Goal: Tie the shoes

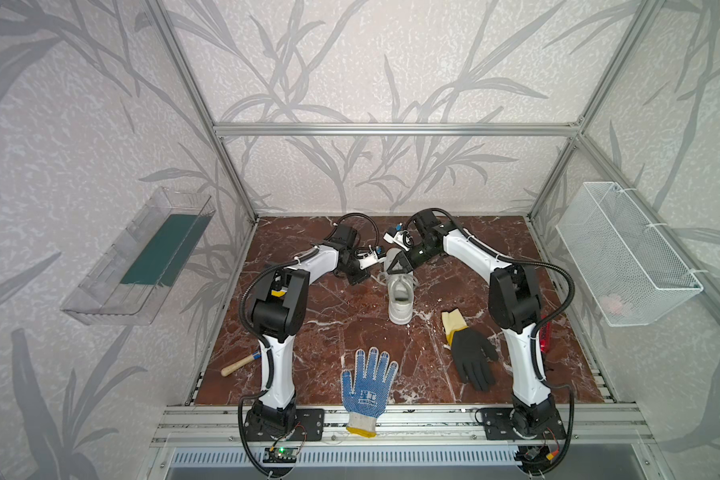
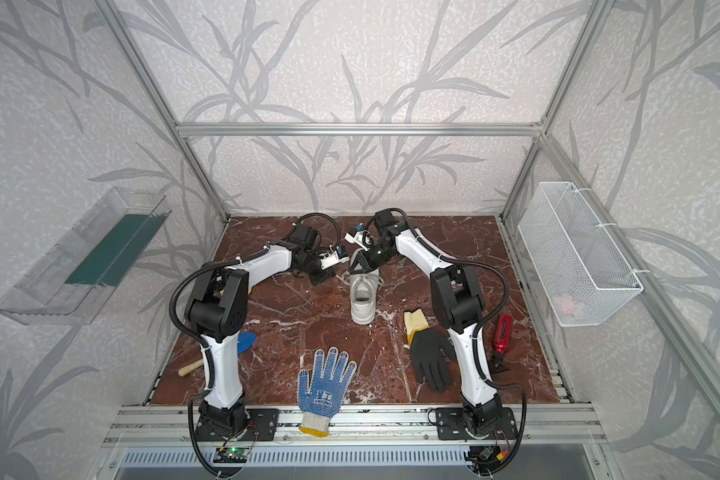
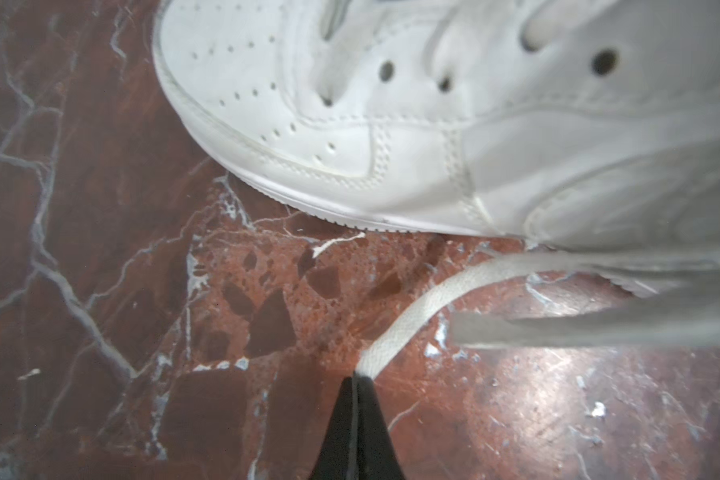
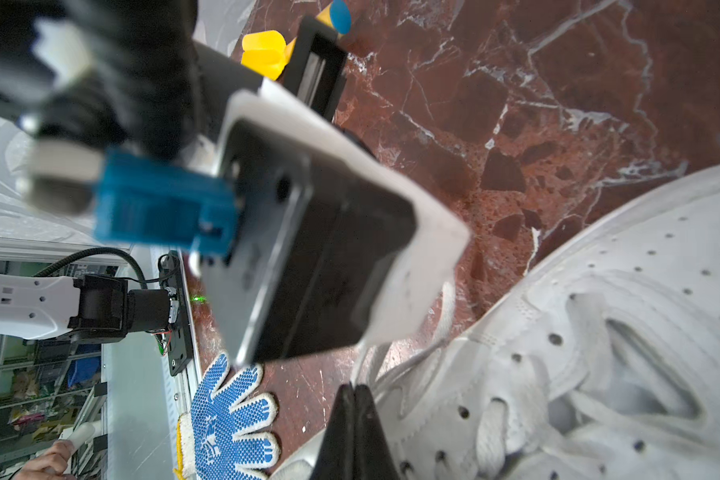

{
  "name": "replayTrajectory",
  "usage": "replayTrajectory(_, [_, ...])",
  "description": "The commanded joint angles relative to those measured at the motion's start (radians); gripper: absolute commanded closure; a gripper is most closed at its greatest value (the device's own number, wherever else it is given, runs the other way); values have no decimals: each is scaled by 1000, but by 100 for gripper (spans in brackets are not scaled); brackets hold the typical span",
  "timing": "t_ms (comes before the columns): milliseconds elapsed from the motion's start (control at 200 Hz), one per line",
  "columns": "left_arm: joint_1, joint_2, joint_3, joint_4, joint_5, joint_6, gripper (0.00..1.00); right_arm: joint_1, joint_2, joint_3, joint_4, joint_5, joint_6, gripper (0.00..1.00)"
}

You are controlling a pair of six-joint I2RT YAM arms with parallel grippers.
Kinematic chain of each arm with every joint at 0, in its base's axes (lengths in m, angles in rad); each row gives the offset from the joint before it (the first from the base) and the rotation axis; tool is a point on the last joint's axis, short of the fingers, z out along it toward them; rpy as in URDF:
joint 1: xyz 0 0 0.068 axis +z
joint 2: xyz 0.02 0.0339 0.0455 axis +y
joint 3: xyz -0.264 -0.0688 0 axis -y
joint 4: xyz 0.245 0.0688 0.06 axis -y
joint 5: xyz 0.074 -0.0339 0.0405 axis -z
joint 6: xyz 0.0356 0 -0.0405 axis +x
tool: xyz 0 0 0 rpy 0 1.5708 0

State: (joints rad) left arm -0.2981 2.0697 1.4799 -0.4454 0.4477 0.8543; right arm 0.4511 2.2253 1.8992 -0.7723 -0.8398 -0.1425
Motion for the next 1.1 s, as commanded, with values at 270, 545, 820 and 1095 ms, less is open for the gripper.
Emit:
replayTrajectory(270, [7,35,130,43,-51,-11,100,-14,-85,-43,45,-79,13,100])
replayTrajectory(545, [7,1,105,202,-20,-51,100,-14,-100,-62,45,-119,3,98])
replayTrajectory(820, [7,-80,-33,473,58,-115,100,-14,-128,-84,-30,-119,-71,78])
replayTrajectory(1095, [6,-89,-81,664,161,-161,100,-55,-217,-189,118,-94,35,53])
